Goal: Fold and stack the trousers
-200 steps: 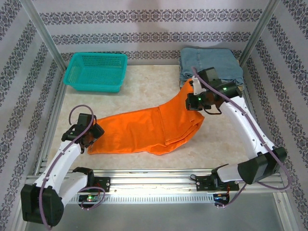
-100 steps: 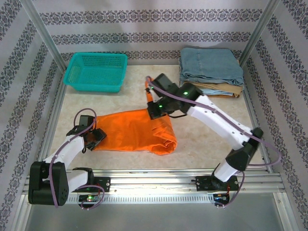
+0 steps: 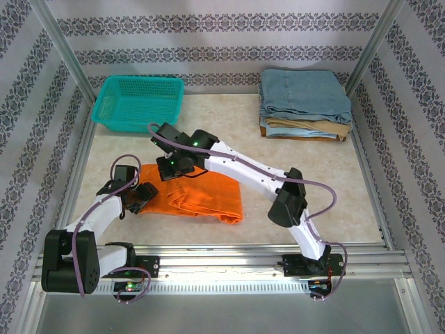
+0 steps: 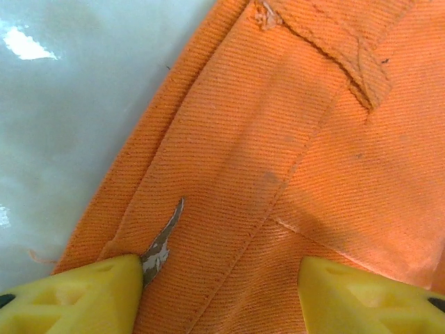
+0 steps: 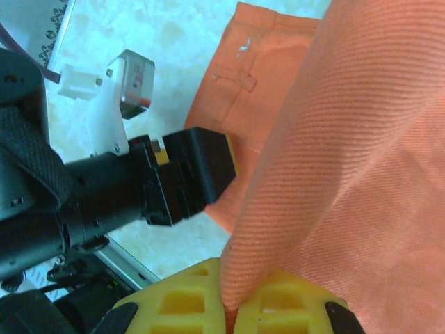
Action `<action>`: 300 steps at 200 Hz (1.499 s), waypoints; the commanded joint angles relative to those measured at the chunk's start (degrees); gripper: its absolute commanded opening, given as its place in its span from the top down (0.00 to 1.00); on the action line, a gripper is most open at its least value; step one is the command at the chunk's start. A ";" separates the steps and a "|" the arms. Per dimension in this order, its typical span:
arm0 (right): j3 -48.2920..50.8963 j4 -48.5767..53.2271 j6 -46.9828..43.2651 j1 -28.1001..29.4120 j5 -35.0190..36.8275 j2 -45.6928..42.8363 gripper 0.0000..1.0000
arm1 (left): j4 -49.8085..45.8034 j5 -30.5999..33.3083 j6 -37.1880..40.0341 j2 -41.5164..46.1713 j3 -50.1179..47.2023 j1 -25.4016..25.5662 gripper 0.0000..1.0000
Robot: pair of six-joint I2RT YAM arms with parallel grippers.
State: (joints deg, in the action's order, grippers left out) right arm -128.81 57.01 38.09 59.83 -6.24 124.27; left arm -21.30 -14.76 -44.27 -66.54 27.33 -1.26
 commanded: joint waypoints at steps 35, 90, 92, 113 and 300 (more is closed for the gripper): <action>-11.80 -2.66 4.09 1.68 -2.35 7.86 1.00 | -1.61 -3.01 1.72 -0.76 -0.62 -0.19 0.38; -14.20 -2.88 5.37 1.34 -4.95 15.42 1.00 | -12.16 2.70 -0.95 4.35 3.72 -1.19 0.17; -14.08 -2.94 5.43 1.29 -5.08 15.46 1.00 | -12.77 3.00 -1.00 4.92 4.05 -1.38 0.15; -12.59 -3.94 5.52 1.34 -4.80 15.04 1.00 | -19.36 6.38 -2.10 10.27 6.69 -4.38 0.08; 17.29 -28.20 4.07 -5.70 -23.96 -4.69 0.48 | -22.57 -10.95 4.95 16.91 17.38 -18.47 0.10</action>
State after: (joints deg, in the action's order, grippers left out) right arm -121.38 33.54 44.60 57.89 -28.56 132.68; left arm -43.88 -21.17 -41.54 -50.85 41.76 -20.27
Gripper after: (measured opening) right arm 0.526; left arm 0.937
